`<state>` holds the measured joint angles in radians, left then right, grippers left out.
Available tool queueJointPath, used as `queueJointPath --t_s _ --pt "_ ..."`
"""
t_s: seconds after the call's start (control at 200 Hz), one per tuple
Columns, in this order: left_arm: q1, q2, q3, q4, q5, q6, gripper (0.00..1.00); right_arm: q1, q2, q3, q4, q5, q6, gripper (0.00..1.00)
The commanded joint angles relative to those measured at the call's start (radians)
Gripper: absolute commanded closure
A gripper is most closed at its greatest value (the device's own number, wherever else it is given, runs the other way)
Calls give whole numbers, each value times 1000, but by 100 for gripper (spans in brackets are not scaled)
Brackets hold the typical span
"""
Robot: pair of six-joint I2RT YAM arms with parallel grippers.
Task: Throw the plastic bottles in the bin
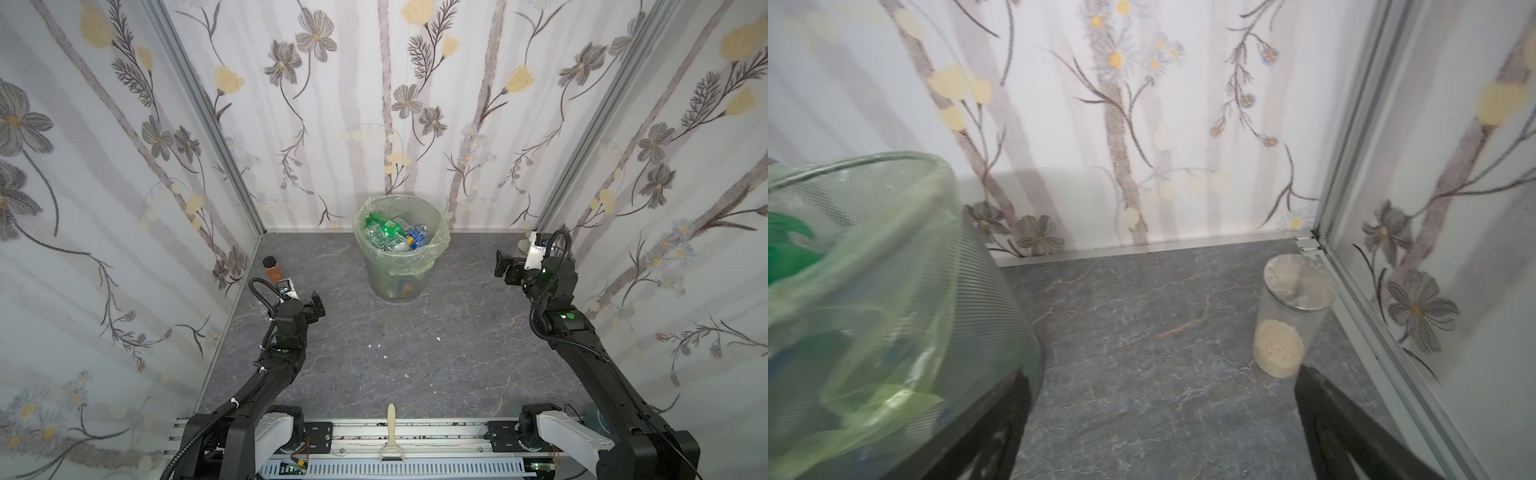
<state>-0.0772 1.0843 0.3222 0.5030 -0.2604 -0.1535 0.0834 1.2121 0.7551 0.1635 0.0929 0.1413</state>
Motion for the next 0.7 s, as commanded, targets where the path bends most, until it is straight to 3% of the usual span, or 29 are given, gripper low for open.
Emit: queueJointPath --t_s 0.0,0.185,0.44,0.54,0.65,0.695 --pt "45 77 -23 246 68 75 0 -40 28 -131 247 99 11 0" --pt "63 302 -35 496 175 165 0 -74 117 -394 693 113 -35 0" --pt "77 354 -8 545 281 131 0 -76 310 -625 1309 68 -61 0" --pt "77 368 -23 591 303 120 0 -76 270 -604 1197 75 -55 0" --pt "77 517 -82 865 316 113 0 -76 289 -589 1198 58 -65 0" --pt "82 491 -92 832 294 99 0 -76 286 -582 1179 57 -62 0"
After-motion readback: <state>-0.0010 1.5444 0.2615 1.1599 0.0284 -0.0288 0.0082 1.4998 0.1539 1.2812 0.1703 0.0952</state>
